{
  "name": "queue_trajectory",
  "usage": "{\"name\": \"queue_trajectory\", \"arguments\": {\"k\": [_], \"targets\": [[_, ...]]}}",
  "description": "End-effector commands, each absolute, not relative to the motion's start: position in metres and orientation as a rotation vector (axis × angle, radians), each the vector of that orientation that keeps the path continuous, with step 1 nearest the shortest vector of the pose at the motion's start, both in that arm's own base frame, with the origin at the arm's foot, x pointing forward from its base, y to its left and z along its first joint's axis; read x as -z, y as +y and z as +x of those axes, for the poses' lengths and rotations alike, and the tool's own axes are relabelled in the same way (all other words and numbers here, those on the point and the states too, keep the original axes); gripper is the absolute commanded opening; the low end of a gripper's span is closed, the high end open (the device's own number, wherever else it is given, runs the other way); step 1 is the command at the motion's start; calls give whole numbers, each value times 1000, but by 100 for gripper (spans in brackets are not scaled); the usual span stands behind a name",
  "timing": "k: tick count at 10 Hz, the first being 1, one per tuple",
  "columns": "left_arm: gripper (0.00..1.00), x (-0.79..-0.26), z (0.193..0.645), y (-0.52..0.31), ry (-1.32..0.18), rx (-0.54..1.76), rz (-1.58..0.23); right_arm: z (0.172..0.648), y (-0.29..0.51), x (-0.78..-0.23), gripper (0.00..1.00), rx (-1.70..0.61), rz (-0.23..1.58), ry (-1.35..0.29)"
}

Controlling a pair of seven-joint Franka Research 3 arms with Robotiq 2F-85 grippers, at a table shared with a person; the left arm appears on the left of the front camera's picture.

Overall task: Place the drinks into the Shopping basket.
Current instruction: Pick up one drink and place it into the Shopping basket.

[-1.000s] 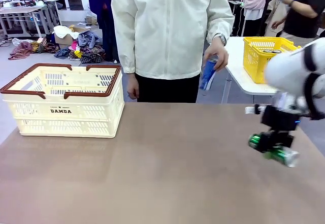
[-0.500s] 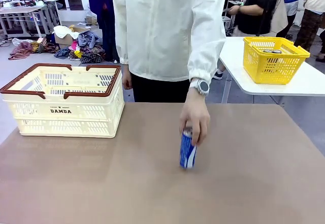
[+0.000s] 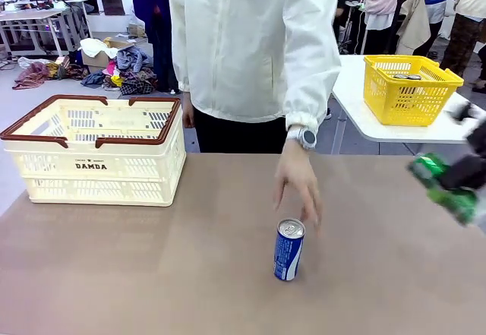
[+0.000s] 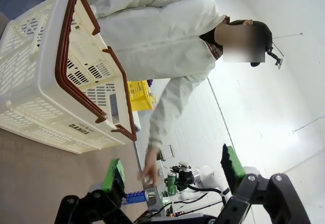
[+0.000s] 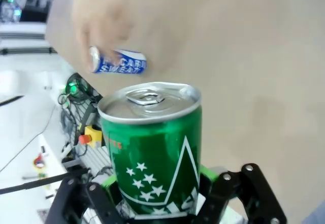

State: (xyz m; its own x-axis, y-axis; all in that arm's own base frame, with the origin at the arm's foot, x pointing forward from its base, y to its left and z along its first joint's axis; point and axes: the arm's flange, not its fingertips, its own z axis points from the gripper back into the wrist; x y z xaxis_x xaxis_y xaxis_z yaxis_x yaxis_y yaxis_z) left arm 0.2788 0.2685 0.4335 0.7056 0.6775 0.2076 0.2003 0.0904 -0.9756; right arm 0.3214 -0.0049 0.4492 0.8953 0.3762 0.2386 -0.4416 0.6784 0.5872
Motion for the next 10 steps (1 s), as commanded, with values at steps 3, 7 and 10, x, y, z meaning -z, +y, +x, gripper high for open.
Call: {"name": "queue_trajectory", "arguments": {"k": [3, 7, 10], "targets": [[100, -437, 276, 269, -753, -411, -1481, 335, -42, -447, 0, -284, 773, -178], [100, -437, 276, 269, -753, -411, -1481, 369, 30, -457, 0, -356, 764, -197], [100, -437, 276, 269, -753, -411, -1481, 422, 129, -505, 0, -408, 688, -197]]}}
